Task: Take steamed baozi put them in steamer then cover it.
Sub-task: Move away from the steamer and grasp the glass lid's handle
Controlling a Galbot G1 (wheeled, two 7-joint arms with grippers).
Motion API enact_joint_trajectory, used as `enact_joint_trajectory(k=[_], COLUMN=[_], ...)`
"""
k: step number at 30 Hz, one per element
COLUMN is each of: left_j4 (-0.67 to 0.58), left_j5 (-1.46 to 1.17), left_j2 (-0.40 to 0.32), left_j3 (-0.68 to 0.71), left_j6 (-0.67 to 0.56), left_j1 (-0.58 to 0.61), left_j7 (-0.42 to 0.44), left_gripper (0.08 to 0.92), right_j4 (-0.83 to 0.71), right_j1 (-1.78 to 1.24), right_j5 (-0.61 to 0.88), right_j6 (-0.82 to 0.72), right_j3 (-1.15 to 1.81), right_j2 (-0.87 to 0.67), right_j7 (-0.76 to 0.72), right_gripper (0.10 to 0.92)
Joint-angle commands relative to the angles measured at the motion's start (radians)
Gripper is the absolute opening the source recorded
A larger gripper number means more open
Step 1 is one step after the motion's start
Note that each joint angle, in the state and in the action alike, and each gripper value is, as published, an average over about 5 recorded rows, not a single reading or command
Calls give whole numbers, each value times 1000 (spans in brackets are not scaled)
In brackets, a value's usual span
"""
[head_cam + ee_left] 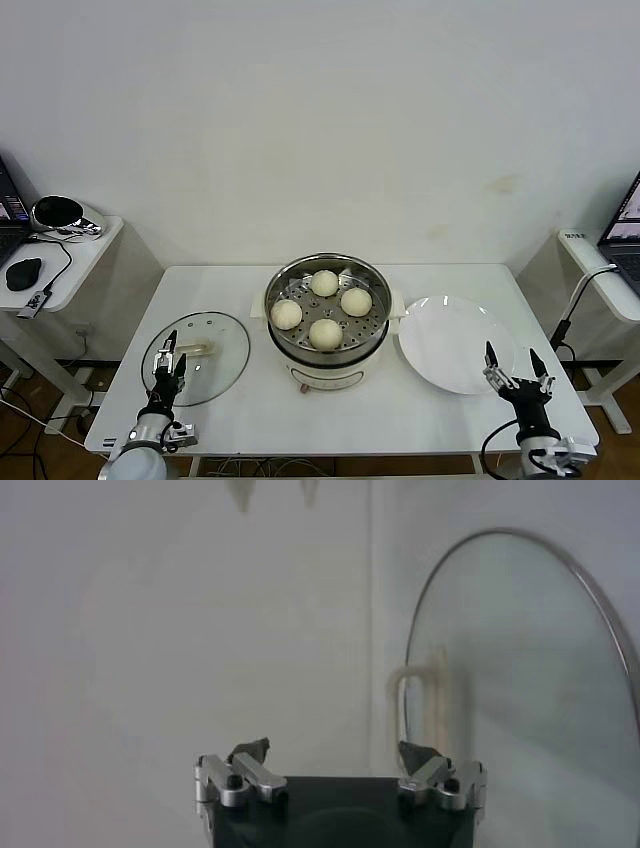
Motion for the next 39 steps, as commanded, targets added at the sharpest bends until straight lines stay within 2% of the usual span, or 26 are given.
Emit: enact_joint_trajectory(k=[1, 29, 39], left_j4=[94, 239, 220], left_j5=[13, 1, 2], left_j2=[-3, -39, -50], left_j3=[6, 27, 28], left_j6=[14, 96, 113], left_j1=[-77, -208, -215], left_j7=[-6, -51, -50], left_gripper=[823, 823, 823], right_j4=[4, -10, -16], right_j1=[-7, -10, -7], right_j5=[-9, -18, -17], right_j6=[3, 14, 18], right_j3=[5, 3, -2], right_j2=[5, 24, 25], right_j7=[-1, -2, -4], right_gripper=[823, 823, 823])
